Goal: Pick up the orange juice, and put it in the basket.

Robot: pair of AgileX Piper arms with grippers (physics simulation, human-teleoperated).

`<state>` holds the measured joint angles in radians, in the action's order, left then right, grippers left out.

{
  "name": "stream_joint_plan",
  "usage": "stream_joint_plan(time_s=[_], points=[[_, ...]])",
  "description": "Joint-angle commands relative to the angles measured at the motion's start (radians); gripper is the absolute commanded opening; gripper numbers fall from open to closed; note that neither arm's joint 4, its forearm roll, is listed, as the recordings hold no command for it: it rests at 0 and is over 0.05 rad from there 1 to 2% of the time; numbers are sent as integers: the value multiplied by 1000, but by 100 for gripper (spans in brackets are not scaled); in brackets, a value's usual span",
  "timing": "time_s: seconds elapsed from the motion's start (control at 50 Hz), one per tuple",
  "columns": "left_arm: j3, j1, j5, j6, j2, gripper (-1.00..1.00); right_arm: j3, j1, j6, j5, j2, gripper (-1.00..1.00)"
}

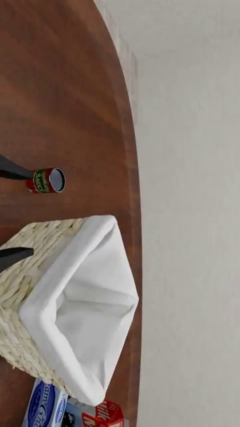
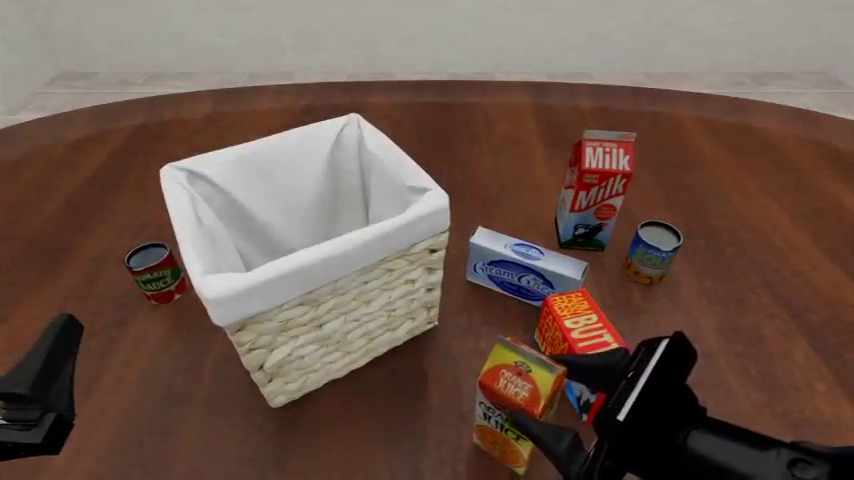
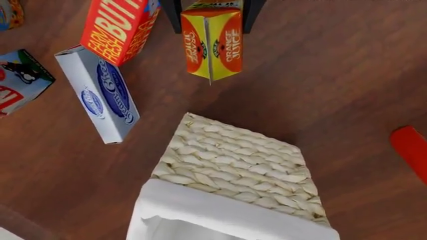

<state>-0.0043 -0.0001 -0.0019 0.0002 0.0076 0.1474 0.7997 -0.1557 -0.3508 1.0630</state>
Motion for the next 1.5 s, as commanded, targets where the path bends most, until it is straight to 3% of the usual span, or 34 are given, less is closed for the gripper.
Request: stream_joint_plan(time_s=[0.02, 0.22, 0.52, 0.96, 1.5], points=[[0, 0, 0, 0, 0, 100, 23, -3, 0, 52, -52, -100], [0, 0, 0, 0, 0, 100, 77, 22, 9, 228, -252, -100], [0, 0, 0, 0, 0, 100, 131, 67, 6, 383, -405, -100], [0, 0, 0, 0, 0, 100, 282, 141, 0, 534, -516, -100], [0, 0, 0, 0, 0, 100, 548, 173, -39, 576, -444, -100]])
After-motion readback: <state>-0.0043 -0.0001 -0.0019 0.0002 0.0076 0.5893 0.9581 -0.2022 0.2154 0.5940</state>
